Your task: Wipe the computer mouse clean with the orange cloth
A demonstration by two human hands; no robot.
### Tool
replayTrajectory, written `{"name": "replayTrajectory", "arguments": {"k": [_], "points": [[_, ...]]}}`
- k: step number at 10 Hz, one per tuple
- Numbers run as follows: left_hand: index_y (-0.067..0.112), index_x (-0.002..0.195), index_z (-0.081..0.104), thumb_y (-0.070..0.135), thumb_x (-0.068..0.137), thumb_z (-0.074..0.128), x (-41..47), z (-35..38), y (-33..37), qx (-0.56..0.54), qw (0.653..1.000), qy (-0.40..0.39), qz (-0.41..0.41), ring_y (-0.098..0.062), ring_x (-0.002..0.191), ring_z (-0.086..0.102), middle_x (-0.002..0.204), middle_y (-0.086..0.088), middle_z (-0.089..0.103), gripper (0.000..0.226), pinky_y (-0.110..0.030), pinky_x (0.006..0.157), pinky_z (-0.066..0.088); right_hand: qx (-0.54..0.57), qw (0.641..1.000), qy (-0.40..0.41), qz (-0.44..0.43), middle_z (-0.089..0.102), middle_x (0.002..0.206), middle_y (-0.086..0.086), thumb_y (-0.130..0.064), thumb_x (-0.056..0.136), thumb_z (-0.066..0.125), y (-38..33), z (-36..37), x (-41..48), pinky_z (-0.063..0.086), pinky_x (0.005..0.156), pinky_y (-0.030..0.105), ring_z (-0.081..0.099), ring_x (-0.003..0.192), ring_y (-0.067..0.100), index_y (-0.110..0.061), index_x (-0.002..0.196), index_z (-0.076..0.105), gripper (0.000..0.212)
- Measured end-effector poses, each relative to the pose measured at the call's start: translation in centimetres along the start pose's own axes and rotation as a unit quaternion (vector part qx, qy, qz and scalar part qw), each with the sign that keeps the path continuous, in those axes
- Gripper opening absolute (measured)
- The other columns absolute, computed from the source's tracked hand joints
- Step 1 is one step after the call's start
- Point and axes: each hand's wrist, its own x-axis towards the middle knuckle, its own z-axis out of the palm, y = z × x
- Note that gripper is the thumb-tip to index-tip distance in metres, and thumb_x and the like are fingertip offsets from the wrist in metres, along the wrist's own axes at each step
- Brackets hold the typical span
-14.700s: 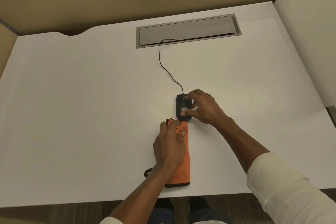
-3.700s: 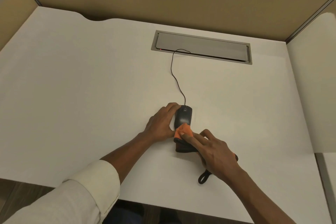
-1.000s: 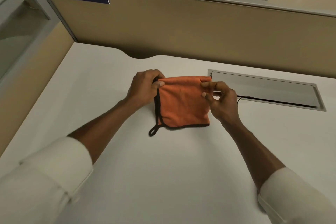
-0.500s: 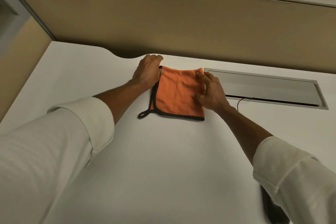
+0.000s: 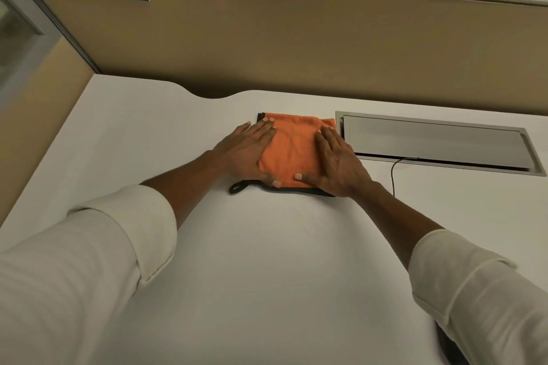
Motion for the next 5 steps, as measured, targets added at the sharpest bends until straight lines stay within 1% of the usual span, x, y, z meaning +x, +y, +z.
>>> {"name": "replayTrajectory", "arguments": {"k": [1,2,3,4,5], "points": [[0.01,0.168,-0.006,0.107,0.061,0.041,0.0,0.0,0.1,0.035,0.999,-0.006,-0.001,-0.023,0.165,-0.01,0.178,-0.01,-0.01,0.152,-0.049,0.133,0.001,-0.028,0.999,-0.022,-0.007,0.004,0.176,0.015,-0.097,0.077,0.04,0.5,0.1,0.2,0.015,0.131,0.054,0.005,0.163,0.034,-0.009,0.167,0.006,0.13],[0.007,0.167,-0.009,0.104,0.064,0.043,0.1,0.0,0.6,0.064,0.998,-0.013,-0.007,-0.028,0.165,-0.01,0.177,-0.014,-0.012,0.151,-0.055,0.132,0.004,-0.035,0.998,-0.042,-0.014,-0.006,0.176,0.014,-0.098,0.077,0.034,0.6,0.1,0.3,0.009,0.132,0.052,-0.005,0.164,0.032,-0.011,0.167,-0.003,0.131],[0.005,0.166,-0.012,0.104,0.065,0.045,-0.1,-0.8,1.2,0.086,0.996,-0.033,-0.015,-0.031,0.164,-0.011,0.176,-0.017,-0.013,0.153,-0.057,0.132,0.003,-0.03,0.998,-0.048,-0.003,-0.006,0.176,0.015,-0.1,0.075,0.028,0.1,-0.7,0.1,0.009,0.132,0.052,-0.005,0.163,0.032,-0.011,0.168,-0.002,0.131],[0.002,0.166,-0.008,0.103,0.063,0.049,-0.8,-1.8,1.8,0.077,0.997,-0.02,-0.021,-0.036,0.163,-0.014,0.175,-0.022,-0.015,0.155,-0.054,0.133,0.001,-0.008,1.0,-0.009,-0.001,-0.001,0.176,0.015,-0.097,0.079,0.034,0.0,-1.7,-0.9,0.011,0.132,0.05,-0.001,0.164,0.032,-0.012,0.168,0.003,0.127],[0.002,0.167,-0.001,0.099,0.068,0.052,-2.1,-2.7,2.5,0.062,0.998,0.022,-0.006,-0.033,0.164,-0.013,0.175,-0.02,-0.016,0.149,-0.048,0.134,0.002,0.0,1.0,0.02,-0.002,0.002,0.176,0.014,-0.092,0.081,0.044,0.4,-2.9,-2.8,0.016,0.13,0.052,0.002,0.163,0.033,-0.015,0.168,0.007,0.122]]}}
